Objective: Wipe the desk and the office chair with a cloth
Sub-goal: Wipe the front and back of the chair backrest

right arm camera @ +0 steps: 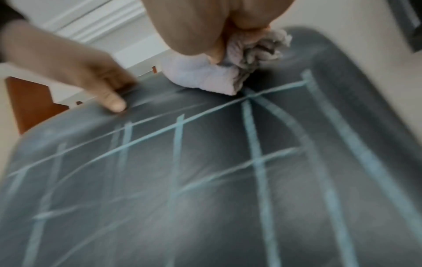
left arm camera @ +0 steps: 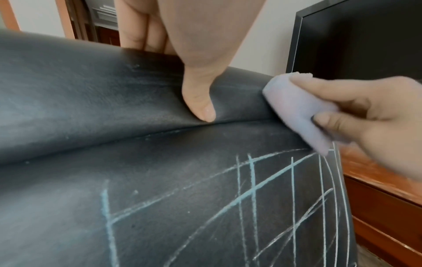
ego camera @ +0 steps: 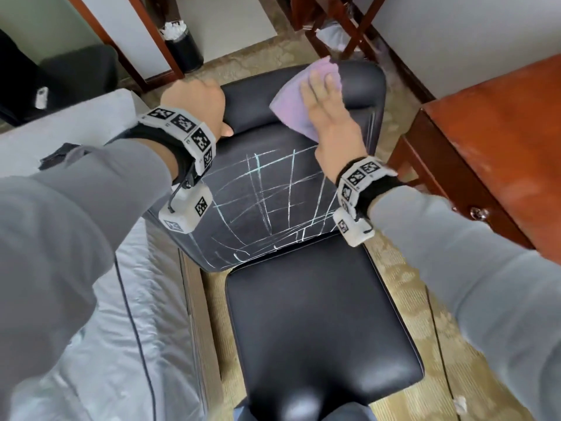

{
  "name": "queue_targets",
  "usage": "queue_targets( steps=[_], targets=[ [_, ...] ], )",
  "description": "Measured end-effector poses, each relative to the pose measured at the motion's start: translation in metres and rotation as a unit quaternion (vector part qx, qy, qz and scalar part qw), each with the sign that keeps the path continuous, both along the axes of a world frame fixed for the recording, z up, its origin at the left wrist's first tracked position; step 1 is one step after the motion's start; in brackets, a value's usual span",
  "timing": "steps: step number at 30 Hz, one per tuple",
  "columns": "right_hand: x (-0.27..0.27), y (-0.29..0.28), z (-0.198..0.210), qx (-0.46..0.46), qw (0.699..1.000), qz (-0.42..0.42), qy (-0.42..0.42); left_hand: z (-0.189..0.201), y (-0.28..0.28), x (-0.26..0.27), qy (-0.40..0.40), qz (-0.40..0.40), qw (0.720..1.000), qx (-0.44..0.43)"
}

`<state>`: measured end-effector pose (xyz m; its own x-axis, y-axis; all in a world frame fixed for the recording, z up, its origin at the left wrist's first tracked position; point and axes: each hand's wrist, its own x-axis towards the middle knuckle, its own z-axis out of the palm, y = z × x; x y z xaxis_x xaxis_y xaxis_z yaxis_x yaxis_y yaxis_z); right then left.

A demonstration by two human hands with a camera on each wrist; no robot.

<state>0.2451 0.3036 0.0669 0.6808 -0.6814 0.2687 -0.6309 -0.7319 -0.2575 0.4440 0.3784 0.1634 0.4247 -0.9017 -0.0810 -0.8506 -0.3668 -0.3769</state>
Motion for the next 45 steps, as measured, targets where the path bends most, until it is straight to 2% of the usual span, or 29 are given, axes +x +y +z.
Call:
queue_targets(
  steps=[2, 4, 7, 8, 10, 12, 14, 18, 23, 26, 29, 32, 35, 37, 40, 42, 43, 45],
  targets=[
    [0.02, 0.033, -0.019, 0.007, 0.998, 0.045, 0.051, 0.001, 0.0, 0.0, -0.001, 0.014, 1.0, 0.004],
    [0.027, 0.059, -0.032, 0.044, 0.993, 0.101, 0.037, 0.0, 0.002, 0.002, 0.0, 0.007, 1.0, 0.006],
    [0.015, 0.053, -0.026, 0.023, 0.988, 0.152, 0.03, -0.002, 0.008, 0.008, 0.009, 0.005, 1.0, -0.012],
    [0.007, 0.045, -0.021, 0.004, 0.987, 0.15, 0.049, -0.002, 0.012, 0.01, 0.024, 0.002, 0.999, -0.022],
    [-0.014, 0.024, -0.014, -0.018, 0.991, 0.094, 0.092, -0.002, 0.02, 0.016, 0.066, -0.008, 0.997, -0.044],
    [-0.028, 0.011, -0.012, 0.015, 0.996, 0.036, 0.074, 0.0, 0.035, 0.022, 0.126, -0.007, 0.988, -0.085],
    [-0.027, 0.012, -0.017, 0.028, 0.998, 0.027, 0.048, -0.003, 0.06, 0.033, 0.156, 0.018, 0.978, -0.138],
    [0.001, 0.032, -0.032, 0.031, 0.999, 0.002, -0.023, -0.017, 0.12, 0.056, 0.158, 0.087, 0.965, -0.191],
    [0.037, 0.063, -0.038, 0.007, 0.995, 0.046, -0.086, -0.023, 0.154, 0.073, 0.13, 0.142, 0.956, -0.222],
    [0.068, 0.086, -0.043, -0.011, 0.994, 0.07, -0.089, -0.021, 0.159, 0.085, 0.108, 0.106, 0.967, -0.206],
    [0.113, 0.121, -0.052, -0.034, 0.985, 0.136, -0.1, -0.017, 0.16, 0.095, 0.076, 0.082, 0.974, -0.198],
    [0.162, 0.172, -0.065, -0.081, 0.975, 0.185, -0.095, -0.023, 0.164, 0.101, 0.086, 0.073, 0.969, -0.22],
    [0.171, 0.192, -0.068, -0.104, 0.971, 0.208, -0.053, -0.029, 0.172, 0.108, 0.101, 0.047, 0.964, -0.243],
    [0.155, 0.175, -0.065, -0.118, 0.979, 0.166, -0.027, -0.029, 0.174, 0.112, 0.104, 0.03, 0.965, -0.239],
    [0.139, 0.154, -0.056, -0.089, 0.996, -0.005, -0.008, -0.028, 0.174, 0.114, 0.103, 0.015, 0.964, -0.246],
    [0.15, 0.166, -0.053, -0.065, 0.995, -0.066, -0.026, -0.03, 0.175, 0.114, 0.106, 0.017, 0.961, -0.256],
    [0.159, 0.18, -0.055, -0.074, 0.996, -0.054, -0.014, -0.031, 0.175, 0.114, 0.106, 0.017, 0.959, -0.26],
    [0.172, 0.208, -0.069, -0.129, 0.989, 0.062, 0.035, -0.031, 0.178, 0.115, 0.103, 0.016, 0.959, -0.262]
  ],
)
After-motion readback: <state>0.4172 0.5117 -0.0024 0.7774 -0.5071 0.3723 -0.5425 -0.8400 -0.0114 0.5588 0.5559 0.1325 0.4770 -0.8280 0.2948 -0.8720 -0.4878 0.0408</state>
